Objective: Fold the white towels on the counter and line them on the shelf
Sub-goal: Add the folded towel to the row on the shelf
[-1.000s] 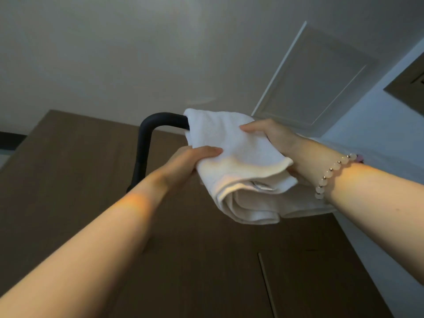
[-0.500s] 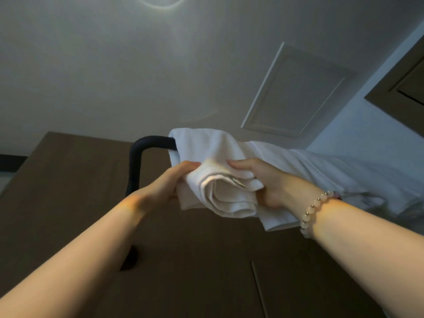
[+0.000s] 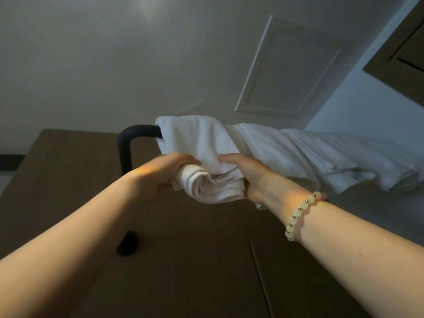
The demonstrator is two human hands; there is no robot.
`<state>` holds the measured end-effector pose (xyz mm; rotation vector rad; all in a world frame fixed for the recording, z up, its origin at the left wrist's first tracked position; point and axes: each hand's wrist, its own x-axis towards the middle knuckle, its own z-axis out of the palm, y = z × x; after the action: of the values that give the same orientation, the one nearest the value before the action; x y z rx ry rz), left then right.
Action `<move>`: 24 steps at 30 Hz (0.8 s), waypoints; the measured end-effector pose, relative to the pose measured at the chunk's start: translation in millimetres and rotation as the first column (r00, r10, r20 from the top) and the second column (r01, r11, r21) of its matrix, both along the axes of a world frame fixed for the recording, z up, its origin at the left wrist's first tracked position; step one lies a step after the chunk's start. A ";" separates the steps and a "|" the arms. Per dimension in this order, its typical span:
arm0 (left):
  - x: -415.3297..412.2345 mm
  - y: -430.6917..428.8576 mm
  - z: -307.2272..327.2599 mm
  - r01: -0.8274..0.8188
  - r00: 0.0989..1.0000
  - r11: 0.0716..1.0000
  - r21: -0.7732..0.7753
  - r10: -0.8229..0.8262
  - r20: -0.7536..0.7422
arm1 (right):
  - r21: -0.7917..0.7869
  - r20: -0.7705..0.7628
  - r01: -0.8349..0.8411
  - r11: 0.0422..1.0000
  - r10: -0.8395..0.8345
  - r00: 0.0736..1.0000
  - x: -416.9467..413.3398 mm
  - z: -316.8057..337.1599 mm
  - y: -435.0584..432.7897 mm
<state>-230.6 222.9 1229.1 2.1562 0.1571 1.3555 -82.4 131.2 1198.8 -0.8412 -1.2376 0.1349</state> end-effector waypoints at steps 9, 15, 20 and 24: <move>30.9 -15.4 14.1 -0.063 0.997 0.994 0.094 0.067 -0.042 | 0.132 -0.203 0.108 0.985 -0.079 0.976 14.4 -4.9 -4.0; 30.9 6.5 -12.0 0.044 0.999 0.996 0.080 -0.045 0.012 | 0.237 -0.262 0.080 0.968 -0.015 0.965 23.9 -15.0 26.4; 20.0 5.7 -18.7 0.054 0.996 0.996 0.066 -0.059 0.070 | 0.204 -0.204 -0.023 0.979 0.065 0.977 10.8 -21.7 19.9; 16.1 -3.5 -18.3 0.030 0.995 1.000 0.007 -0.031 0.090 | 0.212 -0.138 -0.103 0.972 0.134 0.981 5.9 -11.5 3.8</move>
<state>-214.4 219.4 1210.8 2.0886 0.0848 1.4347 -76.5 134.9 1187.3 -0.5683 -1.1372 0.1623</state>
